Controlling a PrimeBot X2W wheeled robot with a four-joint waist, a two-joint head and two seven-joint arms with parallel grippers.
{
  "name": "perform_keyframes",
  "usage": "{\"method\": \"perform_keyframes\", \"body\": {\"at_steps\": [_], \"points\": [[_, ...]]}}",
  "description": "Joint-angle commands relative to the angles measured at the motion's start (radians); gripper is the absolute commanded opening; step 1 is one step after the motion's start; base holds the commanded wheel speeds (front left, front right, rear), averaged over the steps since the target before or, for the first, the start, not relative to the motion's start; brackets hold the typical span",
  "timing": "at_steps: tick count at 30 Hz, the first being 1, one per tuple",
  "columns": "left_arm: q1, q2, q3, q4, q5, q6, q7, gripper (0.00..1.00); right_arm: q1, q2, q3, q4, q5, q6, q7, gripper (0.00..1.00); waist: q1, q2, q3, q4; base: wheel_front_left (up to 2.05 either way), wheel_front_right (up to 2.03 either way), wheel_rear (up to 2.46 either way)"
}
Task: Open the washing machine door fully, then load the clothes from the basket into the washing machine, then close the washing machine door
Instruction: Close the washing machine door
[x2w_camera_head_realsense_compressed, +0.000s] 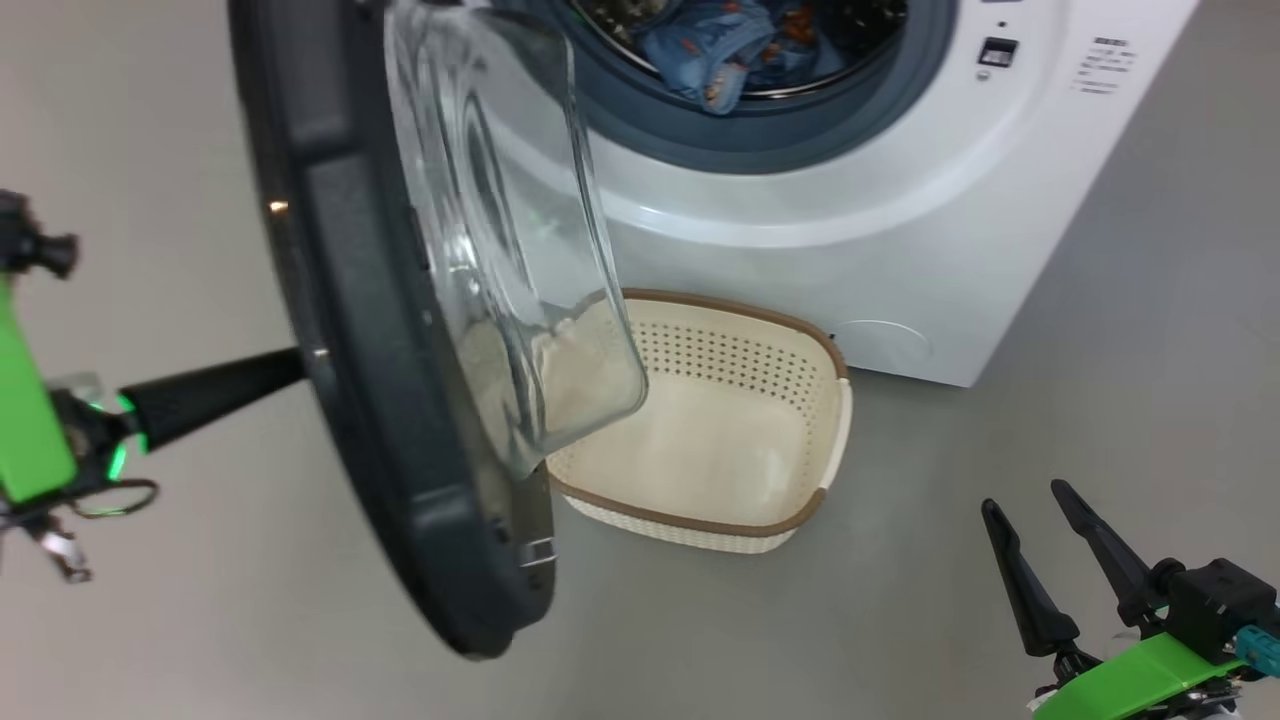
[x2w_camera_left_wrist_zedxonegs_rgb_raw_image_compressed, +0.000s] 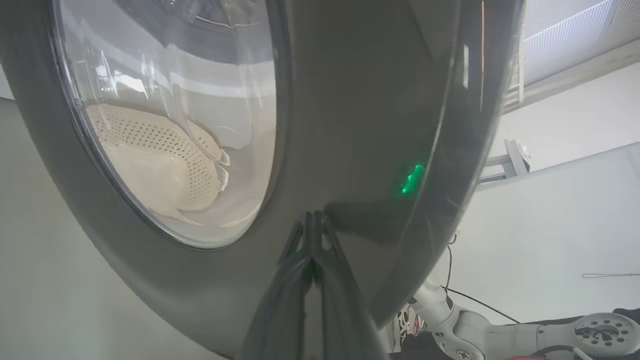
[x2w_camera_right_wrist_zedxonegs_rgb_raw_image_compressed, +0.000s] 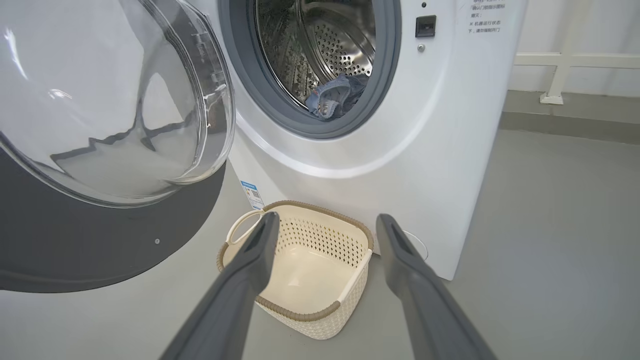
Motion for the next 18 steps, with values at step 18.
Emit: {"method": "perform_keyframes", "body": {"at_steps": [18], "points": [[-0.189,-0.131,-0.073,0.018,0.144,-0.010,-0.122,0.00,-0.021,0.049,-0.002,-0.032,-0.014,0.003,-0.012,1.00,0.0000,0.0000,0.022,-0.271,0.00,0.00,0.00]]}}
